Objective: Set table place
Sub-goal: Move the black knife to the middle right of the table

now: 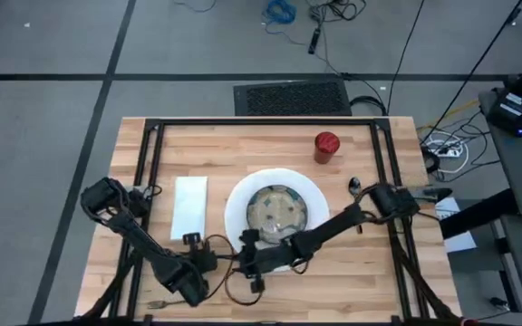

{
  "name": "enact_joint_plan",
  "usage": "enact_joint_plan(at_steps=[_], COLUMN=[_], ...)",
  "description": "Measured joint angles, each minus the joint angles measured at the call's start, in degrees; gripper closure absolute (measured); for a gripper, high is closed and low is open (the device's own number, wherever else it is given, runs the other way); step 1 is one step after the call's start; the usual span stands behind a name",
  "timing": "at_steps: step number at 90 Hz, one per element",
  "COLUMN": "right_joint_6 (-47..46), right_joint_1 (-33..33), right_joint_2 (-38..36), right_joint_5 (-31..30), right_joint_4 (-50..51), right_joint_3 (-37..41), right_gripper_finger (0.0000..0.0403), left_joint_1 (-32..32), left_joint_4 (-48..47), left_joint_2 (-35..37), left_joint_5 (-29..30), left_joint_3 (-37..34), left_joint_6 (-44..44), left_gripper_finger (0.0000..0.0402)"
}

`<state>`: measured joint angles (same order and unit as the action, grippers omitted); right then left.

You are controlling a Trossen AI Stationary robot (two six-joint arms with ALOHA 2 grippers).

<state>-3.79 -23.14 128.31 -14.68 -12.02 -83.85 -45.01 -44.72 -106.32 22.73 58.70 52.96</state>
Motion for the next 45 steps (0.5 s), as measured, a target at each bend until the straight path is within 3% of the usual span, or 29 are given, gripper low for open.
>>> enact_joint_plan(at_steps=[45], right_joint_6=[-13.5], right_joint_1=[-0.8], right_joint_2=[2.5], right_joint_5=[-7.3], right_joint_4=[2.2], right_joint_3=[-0.2], right_gripper_finger=[0.0253], left_joint_1=[-0.2], left_joint_4=[2.1], left_joint_2=[0.0], left_joint_5=[-1.9], left_joint_3=[0.0], left_joint_6=[-1.1], left_gripper_finger=[0.0401])
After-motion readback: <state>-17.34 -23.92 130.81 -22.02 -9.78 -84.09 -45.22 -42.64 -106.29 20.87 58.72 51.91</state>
